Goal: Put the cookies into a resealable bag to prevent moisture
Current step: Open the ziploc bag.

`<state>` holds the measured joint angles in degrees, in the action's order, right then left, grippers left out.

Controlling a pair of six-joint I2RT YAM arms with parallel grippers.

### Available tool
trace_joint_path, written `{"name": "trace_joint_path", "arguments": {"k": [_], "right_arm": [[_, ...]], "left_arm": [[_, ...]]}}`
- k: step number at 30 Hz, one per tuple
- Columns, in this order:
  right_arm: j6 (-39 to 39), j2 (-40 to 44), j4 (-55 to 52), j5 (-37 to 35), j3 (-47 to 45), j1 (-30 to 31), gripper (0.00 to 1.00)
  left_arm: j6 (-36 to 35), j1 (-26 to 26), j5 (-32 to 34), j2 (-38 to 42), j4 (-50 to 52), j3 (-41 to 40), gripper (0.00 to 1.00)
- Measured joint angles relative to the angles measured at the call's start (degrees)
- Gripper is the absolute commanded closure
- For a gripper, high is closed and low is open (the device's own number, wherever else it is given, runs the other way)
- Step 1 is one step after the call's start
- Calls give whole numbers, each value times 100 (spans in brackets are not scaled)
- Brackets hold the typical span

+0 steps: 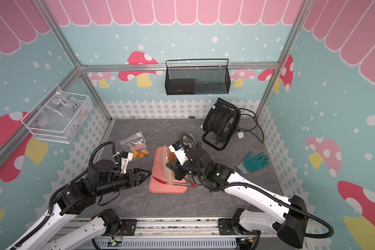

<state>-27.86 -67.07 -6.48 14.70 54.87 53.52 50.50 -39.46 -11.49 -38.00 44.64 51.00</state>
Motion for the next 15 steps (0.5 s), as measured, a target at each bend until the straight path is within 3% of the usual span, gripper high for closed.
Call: {"name": "trace_joint_path", "arguments": {"k": [5, 11, 15], "right_arm": [[-28, -579, 678, 304, -48, 0, 100], [-70, -984, 1222, 643, -46, -2, 100], [-74, -1032, 1394, 852, -46, -11, 100]], "left_arm": [[61, 13, 83, 13, -463, -136, 32], [225, 107, 127, -221, -1032, -457, 38], [210, 313, 35, -485, -1274, -496, 48]]}}
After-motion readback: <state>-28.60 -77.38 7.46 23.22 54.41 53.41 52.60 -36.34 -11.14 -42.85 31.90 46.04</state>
